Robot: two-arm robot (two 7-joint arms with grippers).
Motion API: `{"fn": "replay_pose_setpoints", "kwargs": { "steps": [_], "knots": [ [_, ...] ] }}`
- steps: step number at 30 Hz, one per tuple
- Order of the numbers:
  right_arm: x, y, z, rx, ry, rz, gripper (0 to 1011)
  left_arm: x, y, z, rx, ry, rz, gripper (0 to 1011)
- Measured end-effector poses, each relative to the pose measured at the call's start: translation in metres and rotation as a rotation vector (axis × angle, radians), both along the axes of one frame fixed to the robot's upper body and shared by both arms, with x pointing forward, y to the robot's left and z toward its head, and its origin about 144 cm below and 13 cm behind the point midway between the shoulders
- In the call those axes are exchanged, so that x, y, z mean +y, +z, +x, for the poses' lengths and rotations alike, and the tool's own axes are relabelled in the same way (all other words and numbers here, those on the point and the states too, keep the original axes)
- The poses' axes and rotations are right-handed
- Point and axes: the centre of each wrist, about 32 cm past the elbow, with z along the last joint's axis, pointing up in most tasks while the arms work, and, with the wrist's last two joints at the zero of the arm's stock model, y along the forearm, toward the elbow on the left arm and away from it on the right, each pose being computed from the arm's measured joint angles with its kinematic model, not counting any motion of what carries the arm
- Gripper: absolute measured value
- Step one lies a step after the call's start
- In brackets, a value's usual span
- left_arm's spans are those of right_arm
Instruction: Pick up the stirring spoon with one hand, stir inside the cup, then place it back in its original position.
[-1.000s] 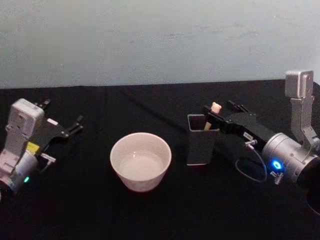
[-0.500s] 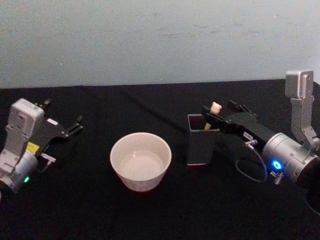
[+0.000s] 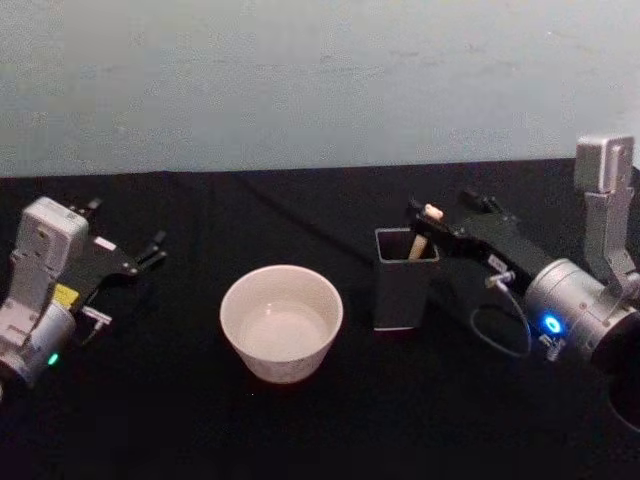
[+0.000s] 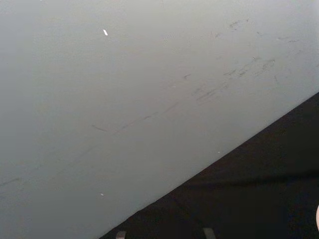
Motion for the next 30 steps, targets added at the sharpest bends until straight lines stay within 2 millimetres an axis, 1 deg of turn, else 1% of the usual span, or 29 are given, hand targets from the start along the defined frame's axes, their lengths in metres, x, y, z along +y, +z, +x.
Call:
{"fn": "replay_pose_setpoints", "kwargs": {
  "steps": [4, 5, 10, 12, 18, 19, 25, 30],
  "knots": [
    [0.007, 0.005, 0.0, -0.099, -0.091, -0.001, 1002, 0.0, 0.0, 0.0, 0.0, 0.0, 0.0, 1001],
    [0.007, 0.005, 0.0, -0.099, -0.091, -0.001, 1002, 0.0, 0.0, 0.0, 0.0, 0.0, 0.0, 1001],
    [0.019, 0.007, 0.003, -0.22, -0.284, -0.073, 1002, 0.0, 0.0, 0.0, 0.0, 0.0, 0.0, 1001],
    [0.019, 0.005, 0.005, -0.227, -0.317, -0.09, 1002, 0.0, 0.0, 0.0, 0.0, 0.0, 0.0, 1001],
    [0.018, -0.004, 0.006, -0.211, -0.388, -0.151, 1002, 0.0, 0.0, 0.0, 0.0, 0.0, 0.0, 1001],
    [0.017, -0.009, 0.006, -0.195, -0.396, -0.164, 1002, 0.0, 0.0, 0.0, 0.0, 0.0, 0.0, 1001],
    [0.01, -0.029, -0.002, -0.119, -0.403, -0.203, 1002, 0.0, 0.0, 0.0, 0.0, 0.0, 0.0, 1001],
    [0.007, -0.04, -0.005, -0.066, -0.399, -0.217, 1002, 0.0, 0.0, 0.0, 0.0, 0.0, 0.0, 1001]
  ]
}}
